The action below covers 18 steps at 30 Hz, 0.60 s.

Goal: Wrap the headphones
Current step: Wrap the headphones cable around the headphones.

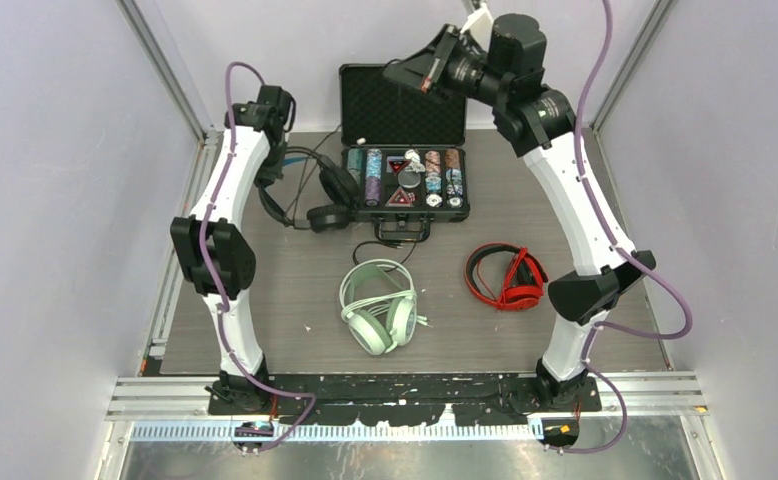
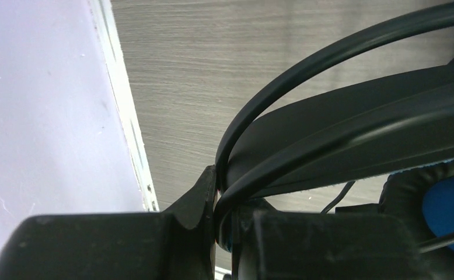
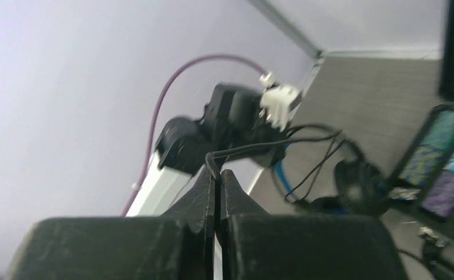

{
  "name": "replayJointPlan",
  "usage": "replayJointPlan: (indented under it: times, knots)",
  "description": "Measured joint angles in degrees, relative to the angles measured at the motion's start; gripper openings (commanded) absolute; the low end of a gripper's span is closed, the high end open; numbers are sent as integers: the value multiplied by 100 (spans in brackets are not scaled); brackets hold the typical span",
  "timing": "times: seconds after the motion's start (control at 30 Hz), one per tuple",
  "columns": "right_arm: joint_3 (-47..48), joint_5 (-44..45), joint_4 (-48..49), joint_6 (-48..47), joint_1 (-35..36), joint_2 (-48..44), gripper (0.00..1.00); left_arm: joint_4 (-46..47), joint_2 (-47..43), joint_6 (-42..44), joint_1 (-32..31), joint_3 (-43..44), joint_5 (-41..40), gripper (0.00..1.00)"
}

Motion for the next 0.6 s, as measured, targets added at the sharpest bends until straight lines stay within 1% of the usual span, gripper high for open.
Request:
replayJointPlan:
  times: [0.13, 0.27, 0.4, 0.6]
  knots:
    - [-317, -201, 192, 190, 468, -236, 0, -188, 199, -446, 234, 557, -15, 0]
    - [-918, -348, 328, 293, 844, -643, 1, -214, 297, -905, 573, 962, 101, 0]
    - [-1773, -442, 485, 328, 1325, -1145, 1, -153, 289, -1207, 769, 1099, 232, 0]
    - [-3075, -407, 466, 50, 1775, -1897, 0, -11, 229, -1543, 807, 1099, 551, 0]
